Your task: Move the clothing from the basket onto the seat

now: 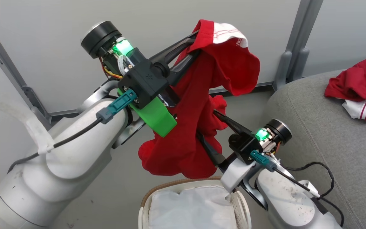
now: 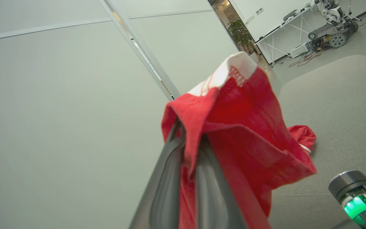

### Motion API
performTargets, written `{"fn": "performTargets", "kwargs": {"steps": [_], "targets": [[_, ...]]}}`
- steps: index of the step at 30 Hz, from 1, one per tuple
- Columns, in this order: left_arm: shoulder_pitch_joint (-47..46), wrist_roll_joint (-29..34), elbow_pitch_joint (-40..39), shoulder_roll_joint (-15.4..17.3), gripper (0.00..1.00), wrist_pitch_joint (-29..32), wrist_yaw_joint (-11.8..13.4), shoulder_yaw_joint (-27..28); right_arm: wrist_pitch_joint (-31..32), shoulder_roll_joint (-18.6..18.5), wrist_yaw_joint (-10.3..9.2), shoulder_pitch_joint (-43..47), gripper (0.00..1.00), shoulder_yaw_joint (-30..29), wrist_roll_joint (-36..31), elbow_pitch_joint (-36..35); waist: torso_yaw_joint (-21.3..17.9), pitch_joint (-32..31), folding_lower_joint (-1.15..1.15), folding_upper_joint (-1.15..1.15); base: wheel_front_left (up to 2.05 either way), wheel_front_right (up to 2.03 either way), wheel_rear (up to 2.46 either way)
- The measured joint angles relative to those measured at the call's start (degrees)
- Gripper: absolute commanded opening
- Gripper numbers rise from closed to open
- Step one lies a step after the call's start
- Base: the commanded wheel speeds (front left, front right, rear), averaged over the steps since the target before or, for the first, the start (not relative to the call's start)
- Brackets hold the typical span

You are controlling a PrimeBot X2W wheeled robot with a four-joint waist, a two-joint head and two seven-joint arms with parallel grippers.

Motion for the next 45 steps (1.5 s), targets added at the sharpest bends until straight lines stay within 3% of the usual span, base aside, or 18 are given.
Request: {"fn": "performTargets", "kwargs": {"steps": [6, 7, 9, 17, 29, 40, 41, 42, 43, 45], "targets": [[-0.27, -0.56, 0.64, -0.7, 0.0, -0.42, 0.0, -0.82, 0.01, 0.0, 0.0, -3.72, 1.0, 3.97, 2.79, 4.94, 0.42, -0.01, 0.0, 0.0, 0.0, 0.0, 0.0], [-0.28, -0.77, 0.79, -0.86, 0.0, -0.53, 0.0, -1.01, 0.0, -0.01, 0.0, -4.2, 0.95, 5.06, 3.72, 6.27, 0.49, -0.01, 0.0, 0.0, 0.0, 0.0, 0.0], [-0.3, -0.93, 1.08, -1.07, 0.0, -0.8, 0.0, -1.36, 0.0, -0.01, 0.0, -5.24, 0.47, 6.71, 5.1, 8.17, 0.65, -0.01, 0.0, 0.0, 0.0, 0.0, 0.0], [-0.28, -2.41, 2.85, -1.12, 0.0, -1.29, 0.01, -1.51, 0.0, -0.01, 0.0, -7.24, 0.01, 8.86, 8.57, 10.35, 1.02, 0.16, 0.0, 0.0, 0.0, 0.0, 0.0], [5.25, -6.83, 7.53, -0.07, 0.0, -2.26, 1.64, 0.66, 0.01, -0.01, 0.0, -6.26, 0.0, 5.25, 7.94, 8.05, 0.19, 0.02, 0.0, 0.0, 0.0, 0.0, 0.0], [18.31, -10.89, 13.52, -2.34, 0.0, -3.04, 4.1, 3.49, 0.01, 0.0, 0.0, -2.69, 0.0, -4.56, 4.63, 3.32, -0.34, 0.22, 0.0, 0.0, 0.0, 0.0, 0.0], [19.67, -10.96, 13.91, -2.93, 0.07, -3.04, 4.39, 3.92, 0.01, 0.0, 0.0, -2.4, 0.0, -5.71, 4.25, 2.9, -0.37, 0.27, 0.0, 0.0, 0.0, 0.0, 0.0], [20.78, -10.96, 14.19, -3.37, 0.37, -3.04, 4.47, 4.43, 0.01, 0.0, 0.0, -2.13, 0.0, -6.64, 3.9, 2.55, -0.37, 0.31, 0.0, 0.0, 0.0, 0.0, 0.0], [22.08, -10.96, 14.48, -3.99, 0.54, -3.04, 4.66, 5.11, 0.01, 0.0, 0.0, -1.88, 0.0, -7.64, 3.52, 2.19, -0.38, 0.34, 0.0, 0.0, 0.0, 0.0, 0.0], [24.36, -10.79, 14.85, -5.22, 0.96, -3.07, 4.69, 6.09, 0.01, -0.01, 0.0, -1.61, 0.0, -9.33, 2.82, 1.52, -0.41, 0.4, 0.0, 0.0, 0.0, 0.0, 0.0]]}}
